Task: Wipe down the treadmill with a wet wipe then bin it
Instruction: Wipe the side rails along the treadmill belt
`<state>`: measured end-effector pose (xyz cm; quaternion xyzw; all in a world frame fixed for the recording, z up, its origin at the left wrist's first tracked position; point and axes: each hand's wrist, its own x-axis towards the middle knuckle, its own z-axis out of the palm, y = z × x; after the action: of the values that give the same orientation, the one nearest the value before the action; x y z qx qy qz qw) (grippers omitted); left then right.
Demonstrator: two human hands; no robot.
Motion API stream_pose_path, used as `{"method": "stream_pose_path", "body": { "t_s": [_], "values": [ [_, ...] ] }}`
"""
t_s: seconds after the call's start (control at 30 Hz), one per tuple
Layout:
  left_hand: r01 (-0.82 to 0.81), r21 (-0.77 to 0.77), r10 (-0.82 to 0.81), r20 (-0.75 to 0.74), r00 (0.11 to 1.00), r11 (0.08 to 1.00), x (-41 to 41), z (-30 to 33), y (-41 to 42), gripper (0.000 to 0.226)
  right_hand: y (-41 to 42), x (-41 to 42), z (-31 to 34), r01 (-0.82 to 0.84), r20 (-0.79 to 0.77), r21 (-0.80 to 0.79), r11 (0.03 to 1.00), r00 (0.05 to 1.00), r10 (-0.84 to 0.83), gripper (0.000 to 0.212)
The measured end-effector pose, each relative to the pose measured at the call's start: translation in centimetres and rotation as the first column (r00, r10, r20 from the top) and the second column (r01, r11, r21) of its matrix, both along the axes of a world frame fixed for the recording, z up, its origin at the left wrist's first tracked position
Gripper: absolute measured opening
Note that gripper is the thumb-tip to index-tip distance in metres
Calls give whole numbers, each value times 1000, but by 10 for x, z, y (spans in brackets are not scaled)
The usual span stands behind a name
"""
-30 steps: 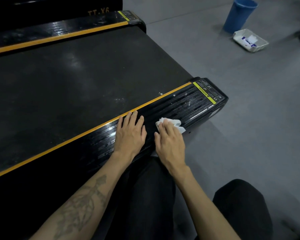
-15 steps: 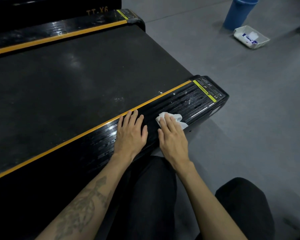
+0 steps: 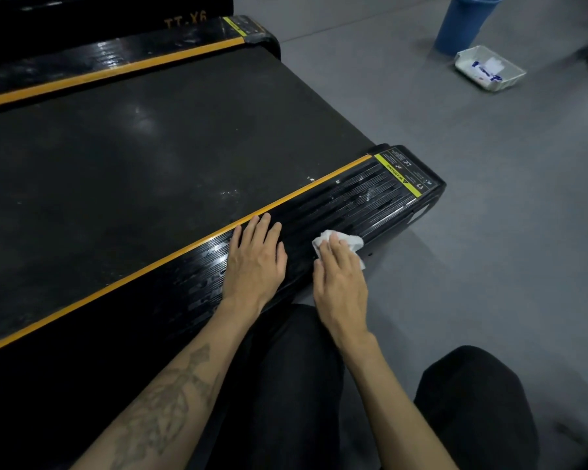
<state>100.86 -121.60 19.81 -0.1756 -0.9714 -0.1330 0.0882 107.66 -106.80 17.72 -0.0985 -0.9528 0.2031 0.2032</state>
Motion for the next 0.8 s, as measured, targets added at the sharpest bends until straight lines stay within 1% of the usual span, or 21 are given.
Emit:
{"method": "stream_pose_path", "body": {
  "t_s": [0.1, 0.17, 0.3, 0.37, 0.43, 0.5, 0.53, 0.63, 0.7, 0.8],
  "values": [
    [-5, 0, 5, 0, 1000, 1000, 0, 0, 1, 44, 1, -5, 2, -122, 22, 84, 989, 992, 120, 44],
    [-8, -3, 8, 1, 1000, 1000, 0, 0, 2, 44, 13, -12, 3, -125, 54, 113, 986, 991, 120, 48],
    [-12, -16, 12, 1, 1000, 1000, -1, -1, 4, 44, 9, 1, 3, -28, 36, 48, 998, 999, 26, 47],
    [-13, -15, 13, 10, 1000, 1000, -2, -1, 4, 44, 1, 4, 2, -68, 31, 45, 997, 997, 66, 46],
    [-7, -23, 7, 16, 1000, 1000, -2, 0, 5, 45, 6, -1, 3, -121, 56, 77, 990, 992, 117, 48],
    [-8, -24, 9, 20, 1000, 1000, -2, 2, 7, 44, 20, -11, 4, -127, 90, 97, 987, 989, 118, 50],
    [-11, -25, 11, 17, 1000, 1000, -3, 2, 8, 43, 25, -13, 4, -105, 85, 91, 990, 992, 97, 49],
    [-8, -27, 8, -20, 1000, 1000, -6, 1, 7, 38, 18, -5, 2, -26, -12, 36, 999, 1000, 27, 41],
    [0, -27, -1, -34, 999, 1000, -8, 0, 8, 33, 7, -1, -2, -57, -9, 21, 998, 998, 57, 41],
    [-14, -17, 13, -39, 999, 1000, -9, 0, 14, 29, 17, -9, -2, -170, 88, 35, 985, 982, 166, 48]
  ]
}}
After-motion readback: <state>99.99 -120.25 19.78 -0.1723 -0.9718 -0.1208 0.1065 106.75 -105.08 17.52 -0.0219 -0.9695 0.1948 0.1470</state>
